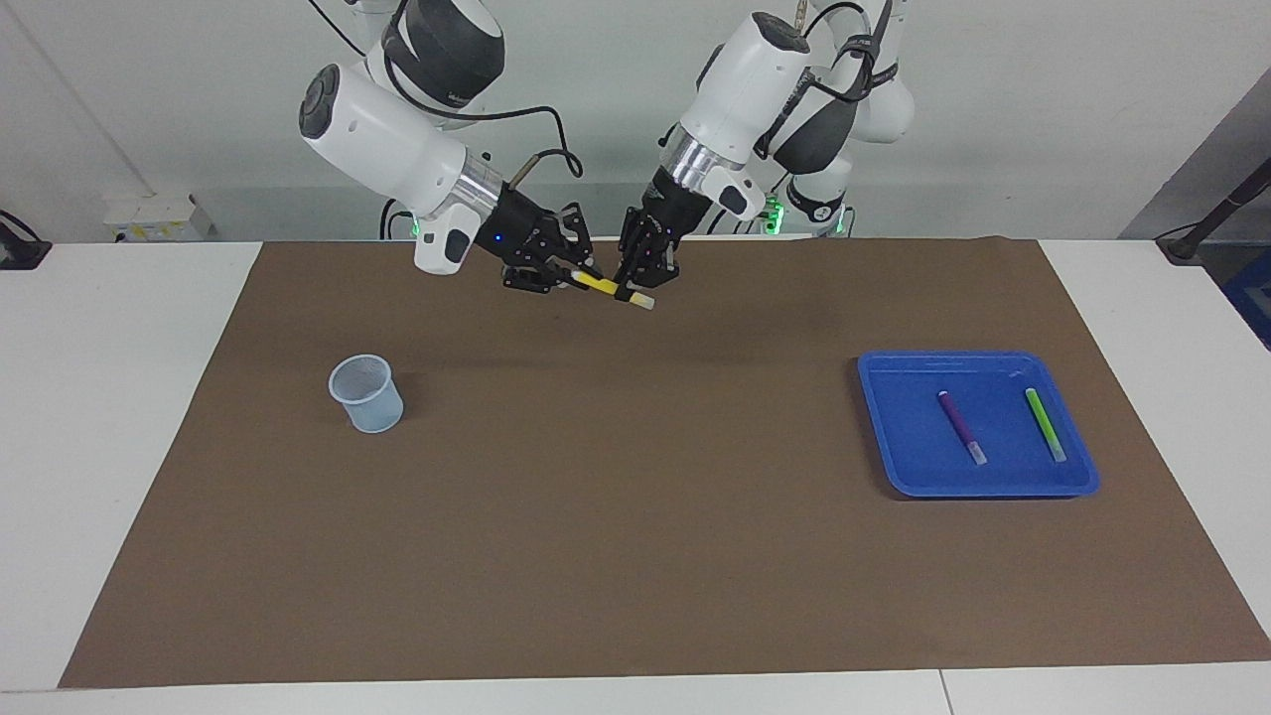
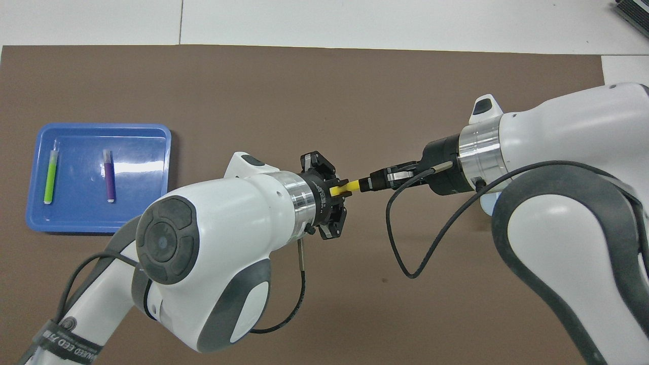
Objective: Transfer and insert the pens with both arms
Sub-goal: 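Grasp the yellow pen tip with the right gripper, then open the left gripper while the right gripper carries the pen away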
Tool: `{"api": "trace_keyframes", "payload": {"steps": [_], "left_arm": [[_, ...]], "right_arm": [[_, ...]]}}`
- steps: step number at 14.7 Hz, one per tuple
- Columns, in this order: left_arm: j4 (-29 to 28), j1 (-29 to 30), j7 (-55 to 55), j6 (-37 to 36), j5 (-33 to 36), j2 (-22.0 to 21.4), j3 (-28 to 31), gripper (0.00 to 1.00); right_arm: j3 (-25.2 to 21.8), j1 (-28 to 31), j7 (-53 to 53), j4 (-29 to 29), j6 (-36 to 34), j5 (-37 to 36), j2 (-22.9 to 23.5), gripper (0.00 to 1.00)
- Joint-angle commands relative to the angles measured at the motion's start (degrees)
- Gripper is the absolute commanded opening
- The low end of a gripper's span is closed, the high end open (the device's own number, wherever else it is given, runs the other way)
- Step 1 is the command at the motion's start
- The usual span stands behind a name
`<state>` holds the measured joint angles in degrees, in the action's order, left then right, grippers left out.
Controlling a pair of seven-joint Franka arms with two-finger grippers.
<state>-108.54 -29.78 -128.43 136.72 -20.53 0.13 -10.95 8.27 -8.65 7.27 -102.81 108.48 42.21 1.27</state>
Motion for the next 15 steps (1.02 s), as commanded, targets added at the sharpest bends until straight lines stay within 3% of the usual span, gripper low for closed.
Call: {"api": "trace_keyframes", "payload": {"steps": [1,3,4,5,6,11,15], "left_arm": [[-0.98,-1.16,0.11,1.18,-0.83,-1.01,0.93,0.0],[-0.8,-1.16,0.55,1.09,-0.65,-1.01,0.93,0.0],[-0.8,-1.16,0.72,0.92,-0.65,-1.01,0.93,0.05],[-0.71,-1.16,0.64,0.83,-0.48,-1.01,0.93,0.61],[-0.54,-1.16,0.46,0.31,-0.22,-1.01,0.93,1.0],[0.6,1.64,7.12,-5.3,0.05,-2.06,1.9,1.0],[3.33,7.18,27.85,-16.2,0.05,-2.24,1.99,1.0]], "right_arm": [[0.08,0.22,-0.24,-0.64,0.5,0.5,-0.22,0.0],[-0.01,0.3,-0.23,-0.55,0.06,0.5,-0.22,0.0],[-0.01,0.39,-0.06,-0.55,-0.11,0.42,-0.22,0.0],[0.08,0.39,-0.15,-0.55,-0.29,0.5,-0.22,0.0],[-0.01,0.65,-0.15,-0.47,-0.72,0.5,-0.22,0.0],[-0.18,2.93,0.55,-0.12,-2.04,-0.63,-0.22,0.0],[-0.27,5.57,1.43,1.02,-4.94,-9.85,-0.48,0.0]]}}
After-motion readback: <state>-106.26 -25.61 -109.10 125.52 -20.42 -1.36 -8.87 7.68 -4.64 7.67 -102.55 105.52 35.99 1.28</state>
